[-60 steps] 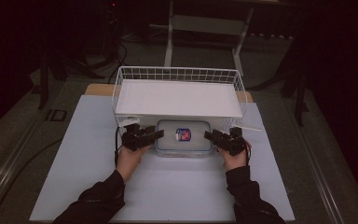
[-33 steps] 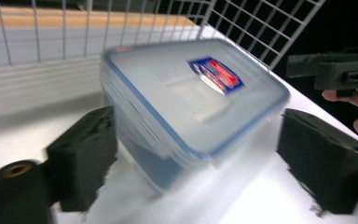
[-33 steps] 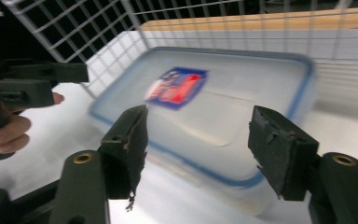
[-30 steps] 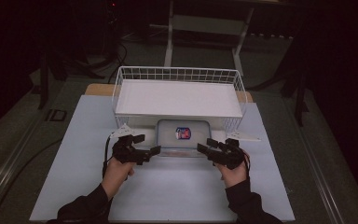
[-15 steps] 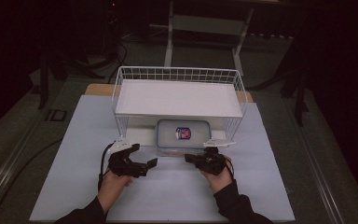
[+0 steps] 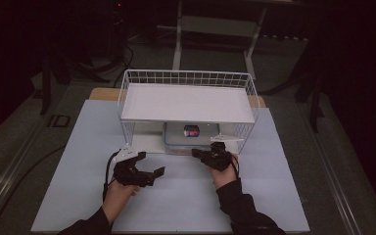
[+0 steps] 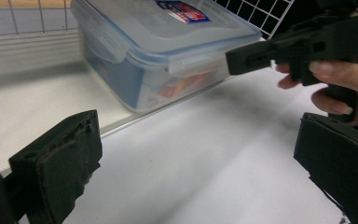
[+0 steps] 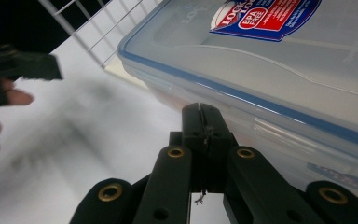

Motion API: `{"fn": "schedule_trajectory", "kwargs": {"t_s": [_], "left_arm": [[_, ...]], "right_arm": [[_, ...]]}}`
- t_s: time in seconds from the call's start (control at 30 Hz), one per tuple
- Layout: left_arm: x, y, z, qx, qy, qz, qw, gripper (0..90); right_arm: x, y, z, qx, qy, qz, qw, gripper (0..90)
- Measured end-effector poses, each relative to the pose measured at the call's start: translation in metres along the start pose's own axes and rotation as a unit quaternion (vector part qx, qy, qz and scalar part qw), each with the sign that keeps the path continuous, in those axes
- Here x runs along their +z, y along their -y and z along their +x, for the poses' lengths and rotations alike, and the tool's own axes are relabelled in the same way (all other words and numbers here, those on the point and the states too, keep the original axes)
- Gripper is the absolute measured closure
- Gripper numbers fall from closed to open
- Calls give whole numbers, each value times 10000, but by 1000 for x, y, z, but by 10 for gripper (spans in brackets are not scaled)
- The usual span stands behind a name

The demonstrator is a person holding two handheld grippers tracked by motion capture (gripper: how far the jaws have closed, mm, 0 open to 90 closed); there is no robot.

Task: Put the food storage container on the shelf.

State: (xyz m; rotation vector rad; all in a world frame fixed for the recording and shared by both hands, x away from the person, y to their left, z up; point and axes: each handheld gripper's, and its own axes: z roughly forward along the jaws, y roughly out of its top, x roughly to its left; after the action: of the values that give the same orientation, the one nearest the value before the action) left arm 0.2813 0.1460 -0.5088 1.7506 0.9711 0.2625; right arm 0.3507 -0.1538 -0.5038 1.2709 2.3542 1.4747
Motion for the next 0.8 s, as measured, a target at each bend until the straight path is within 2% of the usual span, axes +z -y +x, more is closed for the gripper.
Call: {"fn": "schedule_trajectory", "kwargs": {"t_s": [0.2, 0.33, 0.47, 0.6, 0.67, 0.8], "left_arm": [[0, 1, -1, 72, -23, 22, 10000, 10], [0, 1, 0, 73, -23, 18, 10000, 10], [0, 1, 1, 81, -38, 23, 10000, 10], [-1, 1, 1, 90, -39, 20, 9999, 10], [-1, 1, 1, 98, -45, 1, 9999, 10], [-1, 0, 1, 91, -51, -5, 9999, 10]], "right_arm": [[14, -5, -8, 80, 130, 8, 9999, 899], [20, -5, -12, 253, 179, -10, 9995, 899], [23, -8, -15, 202, 260, -54, 9994, 899], [23, -12, -22, 377, 304, -162, 9987, 898], [23, -13, -26, 497, 217, -178, 9984, 897], [27, -14, -23, 473, 248, -181, 9984, 897]]}}
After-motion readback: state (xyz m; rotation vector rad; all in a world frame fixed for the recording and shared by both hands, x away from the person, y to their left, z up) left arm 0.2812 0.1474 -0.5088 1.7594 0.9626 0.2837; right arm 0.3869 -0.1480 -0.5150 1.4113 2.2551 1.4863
